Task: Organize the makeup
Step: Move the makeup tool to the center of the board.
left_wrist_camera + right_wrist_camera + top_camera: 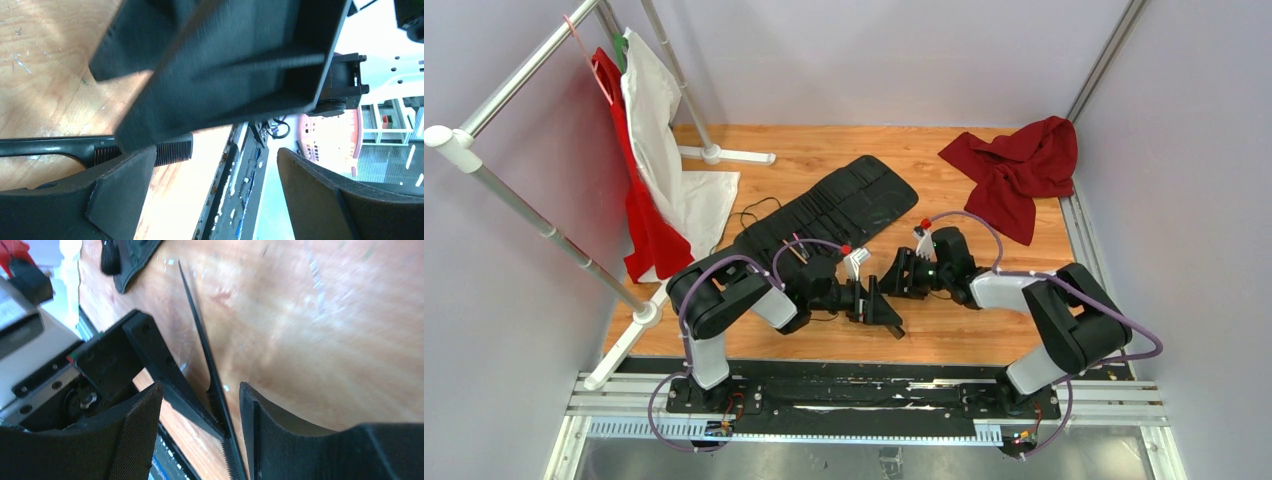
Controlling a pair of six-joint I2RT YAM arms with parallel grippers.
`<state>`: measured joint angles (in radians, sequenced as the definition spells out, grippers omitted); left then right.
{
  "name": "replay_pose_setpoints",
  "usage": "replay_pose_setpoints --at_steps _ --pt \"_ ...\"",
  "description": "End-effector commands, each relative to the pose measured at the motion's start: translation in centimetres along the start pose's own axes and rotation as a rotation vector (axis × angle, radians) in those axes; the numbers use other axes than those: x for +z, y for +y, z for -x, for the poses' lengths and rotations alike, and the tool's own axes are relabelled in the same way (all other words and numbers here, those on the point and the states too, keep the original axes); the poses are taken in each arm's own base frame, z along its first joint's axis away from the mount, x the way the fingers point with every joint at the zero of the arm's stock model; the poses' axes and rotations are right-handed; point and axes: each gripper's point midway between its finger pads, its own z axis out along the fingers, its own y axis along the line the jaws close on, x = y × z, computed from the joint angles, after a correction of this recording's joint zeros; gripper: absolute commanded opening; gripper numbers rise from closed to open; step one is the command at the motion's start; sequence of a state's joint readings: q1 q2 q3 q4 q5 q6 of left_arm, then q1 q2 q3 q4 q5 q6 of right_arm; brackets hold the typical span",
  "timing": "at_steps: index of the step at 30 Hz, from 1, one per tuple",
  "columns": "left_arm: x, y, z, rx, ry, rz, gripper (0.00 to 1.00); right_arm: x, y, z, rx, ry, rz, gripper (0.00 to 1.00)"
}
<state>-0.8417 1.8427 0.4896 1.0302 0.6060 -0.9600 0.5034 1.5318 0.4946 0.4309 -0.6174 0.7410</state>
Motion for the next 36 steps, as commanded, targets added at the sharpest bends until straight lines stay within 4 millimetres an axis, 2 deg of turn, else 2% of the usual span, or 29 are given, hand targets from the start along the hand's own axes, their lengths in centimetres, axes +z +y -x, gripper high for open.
replay_pose_setpoints --at_steps 1,7,11,19,23,29,36 --pt "0.1 2.0 -0.9 -0.009 0.03 0.081 0.98 -1.2 -1.0 3.2 -0.039 -0.056 -0.072 0.58" --pt "0.2 2.8 -0.1 -0.011 0.025 0.109 0.98 -4.2 -1.0 7.3 -0.068 -0.14 -0.115 0.58" --pt "0.5 3.7 0.5 -0.022 0.018 0.127 0.98 -6.5 -1.1 8.5 -0.091 -0.181 -0.149 0.58" --pt "1.9 5.4 2.5 -0.046 -0.004 0.141 0.98 -10.3 -1.8 7.7 -0.153 -0.225 -0.25 0.58" --pt "2.6 6.2 3.6 -0.053 -0.009 0.152 0.98 -11.4 -2.3 6.9 -0.164 -0.236 -0.287 0.59" --pt "2.8 7.0 5.8 -0.057 -0.034 0.171 0.98 -11.6 -3.1 5.8 -0.164 -0.224 -0.304 0.59" --pt "2.4 6.4 8.8 -0.02 -0.057 0.196 0.98 -11.4 -3.7 5.1 -0.16 -0.21 -0.31 0.59"
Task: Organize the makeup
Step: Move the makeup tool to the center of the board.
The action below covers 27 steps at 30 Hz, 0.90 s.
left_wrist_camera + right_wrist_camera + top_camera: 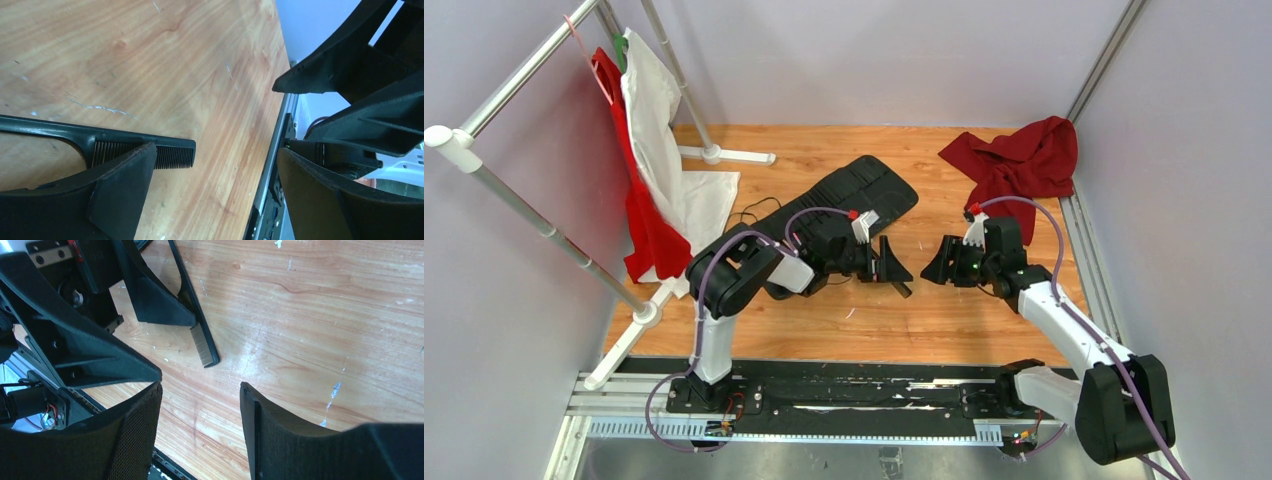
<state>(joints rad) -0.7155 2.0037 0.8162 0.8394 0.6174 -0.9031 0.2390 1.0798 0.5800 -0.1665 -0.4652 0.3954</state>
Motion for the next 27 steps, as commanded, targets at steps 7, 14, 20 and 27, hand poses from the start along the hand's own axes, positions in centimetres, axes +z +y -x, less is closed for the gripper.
replay_pose_setpoints --at_steps 7,14,20,27 --pt "-2.3 0.5 3.7 0.04 -0.018 0.142 0.98 -0.1 -1.1 -0.5 -0.005 0.003 -0.028 0.59" --pt "-5.3 -2.6 7.3 0.121 -0.083 0.18 0.98 -0.1 -0.9 -0.6 -0.005 0.004 -0.017 0.58" --pt "-7.7 -4.3 8.6 0.166 -0.129 0.211 0.98 0.0 -0.7 0.0 -0.03 0.004 -0.011 0.58" --pt "-10.2 -3.3 9.5 0.181 -0.207 0.349 0.98 1.0 0.0 1.6 -0.102 0.012 -0.004 0.56"
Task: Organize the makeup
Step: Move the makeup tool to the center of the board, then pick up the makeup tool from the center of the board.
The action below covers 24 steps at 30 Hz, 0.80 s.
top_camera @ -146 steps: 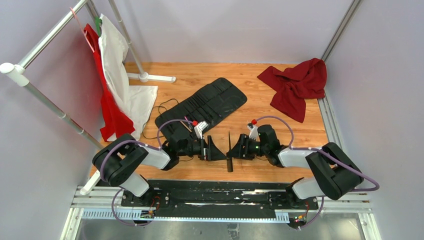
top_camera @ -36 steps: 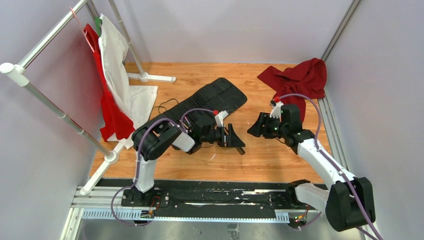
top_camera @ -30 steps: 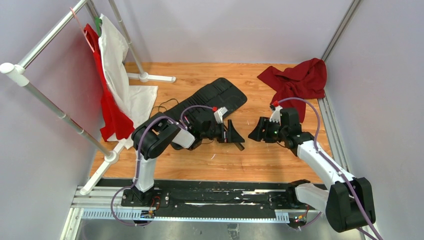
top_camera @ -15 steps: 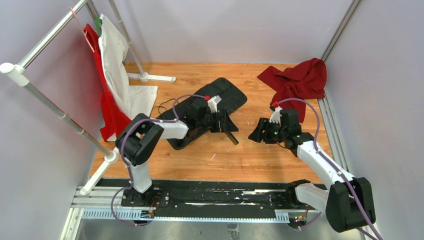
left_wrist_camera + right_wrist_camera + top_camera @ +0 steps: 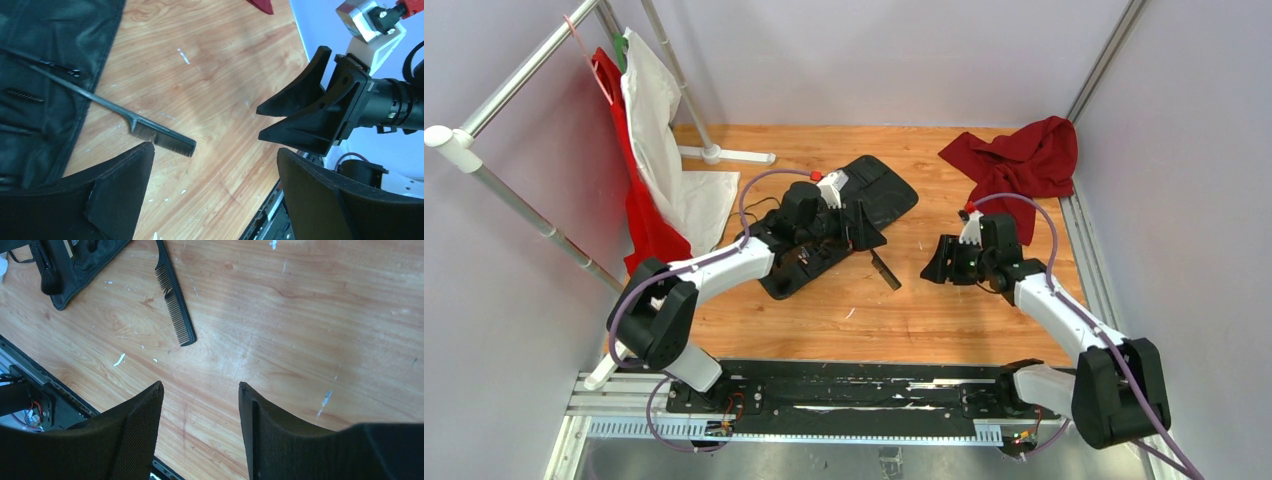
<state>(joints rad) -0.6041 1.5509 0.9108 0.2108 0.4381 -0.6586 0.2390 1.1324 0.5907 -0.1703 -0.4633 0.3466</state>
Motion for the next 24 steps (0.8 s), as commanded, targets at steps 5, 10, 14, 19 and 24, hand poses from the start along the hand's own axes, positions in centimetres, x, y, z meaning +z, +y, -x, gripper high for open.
replay_pose_setpoints --at_steps 5,10,14,19,24 --pt "-2.5 3.3 2.0 0.01 -0.113 0.211 0.98 1.5 1.8 3.6 -0.152 -0.006 -0.018 0.54" --pt "-2.8 4.3 3.9 -0.019 -0.166 0.253 0.98 3.3 3.0 4.8 -0.225 0.021 -0.048 0.53" --pt "-2.7 5.0 5.4 -0.057 -0.203 0.247 0.98 5.0 3.7 6.1 -0.323 0.038 -0.115 0.52" --pt "-3.5 6.3 7.5 -0.069 -0.236 0.265 0.98 7.2 4.2 6.9 -0.425 0.062 -0.186 0.51" --pt "-4.9 7.3 9.0 -0.07 -0.264 0.285 0.98 8.8 4.2 7.7 -0.517 0.084 -0.252 0.5"
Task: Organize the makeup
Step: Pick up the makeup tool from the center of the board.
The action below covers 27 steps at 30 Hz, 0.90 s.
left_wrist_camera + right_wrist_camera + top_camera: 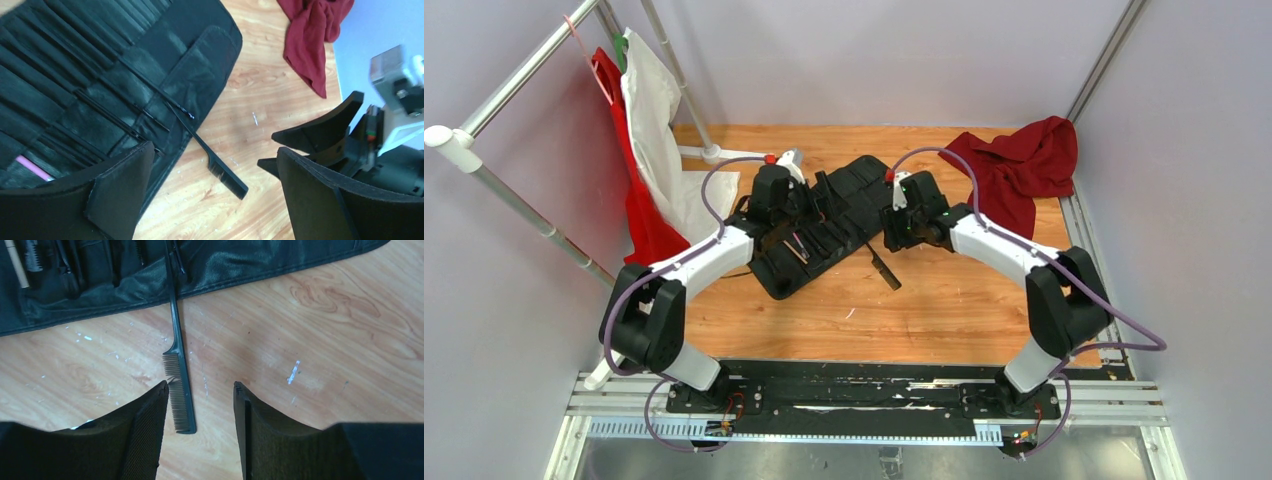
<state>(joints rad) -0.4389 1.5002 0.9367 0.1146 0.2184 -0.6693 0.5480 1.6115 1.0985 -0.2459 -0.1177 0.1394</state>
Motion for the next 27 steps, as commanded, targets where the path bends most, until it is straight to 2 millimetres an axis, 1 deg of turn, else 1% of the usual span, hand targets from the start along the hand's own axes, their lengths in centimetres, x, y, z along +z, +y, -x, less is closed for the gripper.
replay_pose_setpoints --at_steps 1,8,12,22,27 --pt "-0.7 0.1 2.5 0.004 -0.045 -0.01 0.98 0.8 -1.0 0.8 -0.114 0.026 -0.102 0.5" --pt "-1.3 2.1 2.6 -0.004 -0.042 0.006 0.98 2.7 -0.6 1.7 -0.183 0.04 -0.093 0.5" --pt "-1.4 2.9 2.6 -0.018 -0.042 0.011 0.98 3.8 -0.1 1.6 -0.219 0.057 -0.084 0.5" --pt "-1.1 3.8 2.4 -0.038 -0.033 0.011 0.98 5.9 2.5 1.0 -0.282 0.095 -0.035 0.49" --pt "-1.1 4.2 2.4 -0.043 -0.032 0.014 0.98 6.9 3.1 0.4 -0.303 0.116 -0.022 0.48"
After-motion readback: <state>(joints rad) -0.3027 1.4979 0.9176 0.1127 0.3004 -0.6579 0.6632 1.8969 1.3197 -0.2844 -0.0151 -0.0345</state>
